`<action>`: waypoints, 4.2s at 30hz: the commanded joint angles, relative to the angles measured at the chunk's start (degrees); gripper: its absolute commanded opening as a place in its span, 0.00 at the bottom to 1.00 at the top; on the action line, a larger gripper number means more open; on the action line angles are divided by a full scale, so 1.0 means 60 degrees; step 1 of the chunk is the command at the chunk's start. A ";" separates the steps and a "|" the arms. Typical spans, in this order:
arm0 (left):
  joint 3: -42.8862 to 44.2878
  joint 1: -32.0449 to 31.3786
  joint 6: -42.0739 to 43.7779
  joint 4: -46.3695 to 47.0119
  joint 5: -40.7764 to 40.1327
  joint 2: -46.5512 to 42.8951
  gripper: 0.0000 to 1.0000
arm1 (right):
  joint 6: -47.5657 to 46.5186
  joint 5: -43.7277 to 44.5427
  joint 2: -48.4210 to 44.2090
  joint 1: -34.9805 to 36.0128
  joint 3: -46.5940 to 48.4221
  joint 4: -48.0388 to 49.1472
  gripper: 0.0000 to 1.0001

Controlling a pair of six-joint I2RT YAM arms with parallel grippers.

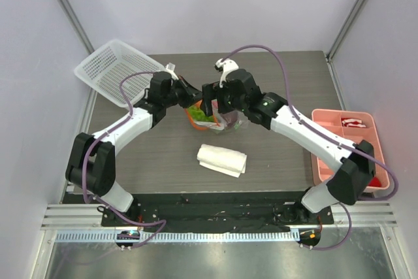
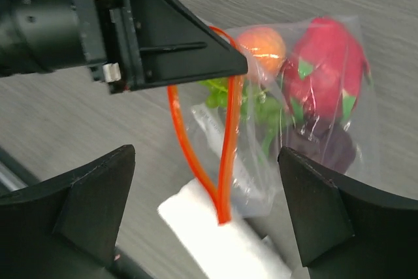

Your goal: Open the zip-top bag and remove the fake food

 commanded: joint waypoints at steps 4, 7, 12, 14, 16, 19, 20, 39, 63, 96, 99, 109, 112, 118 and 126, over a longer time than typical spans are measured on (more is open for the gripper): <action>0.0660 -0.0026 0.0469 -0.0234 0.0334 -0.0098 0.00 | -0.2474 0.0583 0.0772 0.0120 -0.0744 0.2603 0.88; 0.0704 -0.0041 0.0425 -0.0191 0.0436 -0.0084 0.00 | -0.2885 0.0656 0.0860 0.0120 -0.1037 0.3320 0.82; 0.0616 -0.0041 0.0425 -0.0102 0.0495 -0.0142 0.00 | -0.2989 0.1094 0.1473 0.0120 -0.0965 0.3689 0.72; 0.0616 0.0003 0.0512 -0.0204 0.0510 -0.0157 0.00 | -0.3032 0.1111 0.1680 0.0120 -0.0746 0.3660 0.63; 0.0587 0.0090 0.0571 -0.0220 0.0597 -0.0186 0.00 | -0.3003 0.1125 0.2045 0.0135 -0.0555 0.3573 0.52; 0.0572 0.0309 0.0586 -0.0249 0.0729 -0.0201 0.00 | -0.2916 0.1139 0.2485 0.0135 -0.0145 0.3426 0.27; 0.0572 0.0354 0.0601 -0.0263 0.0744 -0.0215 0.00 | -0.2843 0.1169 0.2559 0.0120 -0.0028 0.3454 0.18; -0.0543 0.0794 0.0382 -0.1714 -0.1366 -0.1215 0.36 | -0.0236 0.2414 0.3717 0.0120 0.1409 0.2781 0.01; 0.1860 0.0120 -0.0761 -0.4115 -0.4426 0.1512 0.53 | 0.0586 0.1975 0.3336 0.0135 0.1247 0.3044 0.01; 0.2284 -0.0013 0.3851 -0.4714 -0.5053 -0.2412 0.00 | 0.0966 0.3395 0.3292 0.0106 0.1042 0.2826 0.01; 0.3105 0.1023 0.4058 -0.5521 -0.5015 -0.2369 0.00 | 0.1113 0.3337 0.3219 0.0120 0.1086 0.2562 0.01; 0.4659 0.4468 0.3429 -0.5012 -0.3491 -0.0437 0.00 | 0.0923 0.3030 0.2999 0.0091 0.1379 0.2327 0.01; 0.5009 0.5098 0.3121 -0.4351 -0.2860 0.0719 0.00 | 0.0894 0.2810 0.3101 0.0018 0.1554 0.2327 0.01; 0.6445 0.5672 0.2563 -0.3779 -0.1716 0.3649 0.00 | 0.0864 0.2561 0.3496 -0.0143 0.1818 0.2327 0.01; 0.8393 0.5745 0.3120 -0.4701 -0.1848 0.5732 0.38 | 0.0879 0.2385 0.3790 -0.0290 0.1921 0.2327 0.01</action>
